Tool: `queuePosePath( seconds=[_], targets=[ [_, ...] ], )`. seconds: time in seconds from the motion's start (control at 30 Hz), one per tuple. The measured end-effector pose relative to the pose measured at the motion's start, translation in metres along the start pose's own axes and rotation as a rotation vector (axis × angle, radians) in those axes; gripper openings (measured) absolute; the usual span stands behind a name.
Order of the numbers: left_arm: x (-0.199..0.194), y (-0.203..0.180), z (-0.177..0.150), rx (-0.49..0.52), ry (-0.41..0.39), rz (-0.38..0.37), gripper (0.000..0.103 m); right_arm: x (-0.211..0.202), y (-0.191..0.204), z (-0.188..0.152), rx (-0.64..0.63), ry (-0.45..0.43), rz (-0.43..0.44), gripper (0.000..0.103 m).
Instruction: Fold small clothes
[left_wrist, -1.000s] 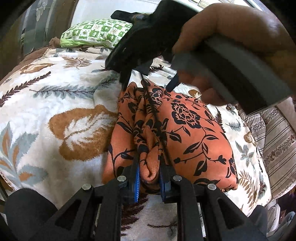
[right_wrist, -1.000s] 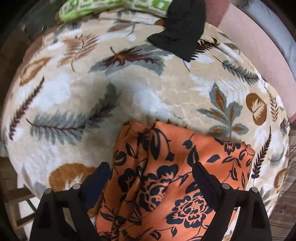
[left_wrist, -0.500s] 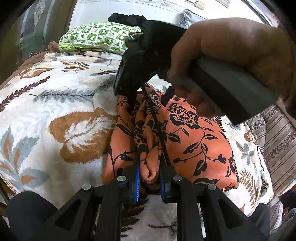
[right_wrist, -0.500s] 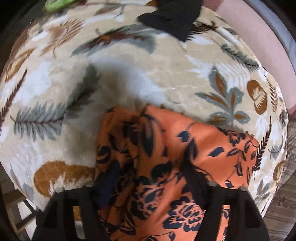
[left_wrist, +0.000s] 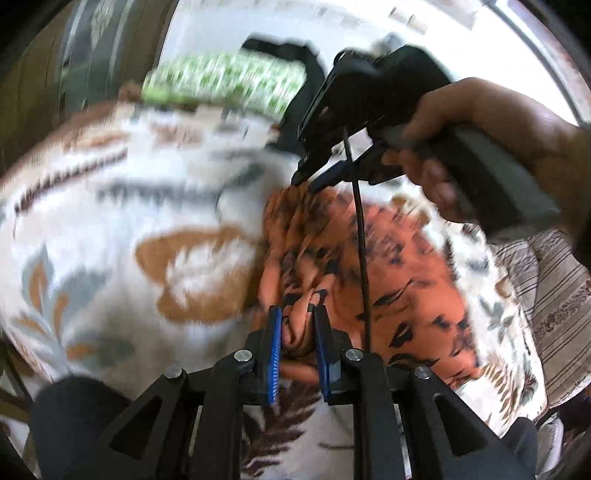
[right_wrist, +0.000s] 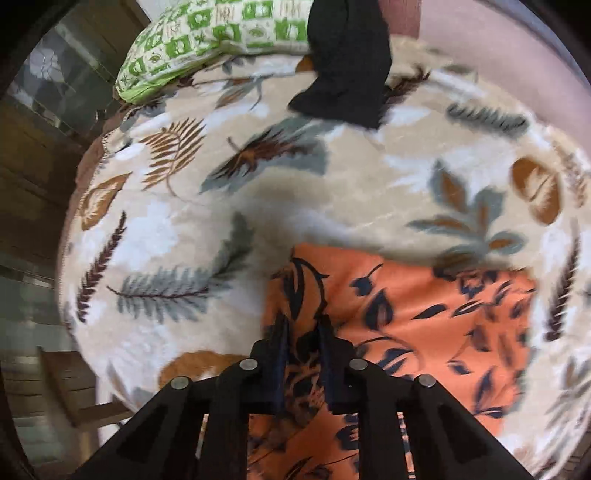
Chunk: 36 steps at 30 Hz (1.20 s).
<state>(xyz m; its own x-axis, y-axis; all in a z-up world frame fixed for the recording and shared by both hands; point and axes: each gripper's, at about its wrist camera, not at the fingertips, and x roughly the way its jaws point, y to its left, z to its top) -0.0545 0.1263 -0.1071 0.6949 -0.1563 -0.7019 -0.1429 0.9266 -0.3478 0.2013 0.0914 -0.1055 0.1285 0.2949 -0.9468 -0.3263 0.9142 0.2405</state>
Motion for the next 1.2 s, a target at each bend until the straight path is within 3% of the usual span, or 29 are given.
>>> queuePosePath(
  seconds=[0.1, 0.17, 0.37, 0.4, 0.43, 0.47, 0.5, 0.53, 0.6, 0.67, 0.73, 0.87, 0.97, 1.03, 1.13, 1.2],
  targets=[
    [0.004, 0.005, -0.003, -0.015, 0.033, -0.003, 0.018, 0.032, -0.006, -0.010, 0.016, 0.036, 0.079, 0.020],
    [0.003, 0.004, -0.003, -0.010, 0.030, -0.004, 0.018, 0.030, -0.011, -0.011, 0.028, 0.012, 0.102, 0.020],
    [-0.015, 0.007, 0.001, -0.028, -0.016, -0.030, 0.020, -0.042, -0.041, -0.027, 0.087, -0.179, 0.259, 0.022],
    [-0.020, 0.006, 0.002, -0.028, -0.032, -0.031, 0.022, -0.047, -0.049, -0.032, 0.108, -0.186, 0.280, 0.026],
    [-0.022, 0.005, 0.005, -0.027, -0.039, -0.036, 0.024, -0.048, -0.056, -0.035, 0.126, -0.183, 0.297, 0.042],
    [-0.025, 0.005, 0.006, -0.029, -0.046, -0.045, 0.027, -0.047, -0.062, -0.041, 0.150, -0.179, 0.320, 0.070],
    [-0.029, 0.006, 0.009, -0.041, -0.054, -0.057, 0.030, -0.038, -0.068, -0.048, 0.167, -0.161, 0.354, 0.079],
    [-0.032, 0.007, 0.012, -0.054, -0.058, -0.071, 0.040, -0.029, -0.070, -0.052, 0.170, -0.142, 0.368, 0.082],
    [-0.036, 0.011, 0.023, -0.065, -0.068, -0.127, 0.060, -0.010, -0.078, -0.060, 0.189, -0.099, 0.403, 0.082],
    [-0.035, 0.018, 0.039, -0.085, -0.079, -0.183, 0.064, -0.011, -0.088, -0.073, 0.227, -0.147, 0.459, 0.082],
    [-0.020, 0.022, 0.055, -0.094, -0.042, -0.237, 0.065, -0.028, -0.102, -0.089, 0.250, -0.218, 0.513, 0.082],
    [0.030, 0.014, 0.088, -0.061, 0.067, -0.310, 0.065, -0.067, -0.142, -0.125, 0.271, -0.338, 0.511, 0.082],
    [0.063, 0.002, 0.097, -0.026, 0.128, -0.294, 0.064, -0.079, -0.177, -0.150, 0.319, -0.378, 0.506, 0.082],
    [0.074, -0.002, 0.094, -0.004, 0.152, -0.245, 0.064, -0.082, -0.202, -0.164, 0.353, -0.385, 0.513, 0.082],
    [0.092, 0.003, 0.091, -0.031, 0.202, -0.205, 0.064, -0.077, -0.233, -0.177, 0.409, -0.389, 0.525, 0.082],
    [0.105, 0.005, 0.088, -0.050, 0.254, -0.206, 0.050, -0.070, -0.246, -0.180, 0.435, -0.381, 0.536, 0.082]
  ],
)
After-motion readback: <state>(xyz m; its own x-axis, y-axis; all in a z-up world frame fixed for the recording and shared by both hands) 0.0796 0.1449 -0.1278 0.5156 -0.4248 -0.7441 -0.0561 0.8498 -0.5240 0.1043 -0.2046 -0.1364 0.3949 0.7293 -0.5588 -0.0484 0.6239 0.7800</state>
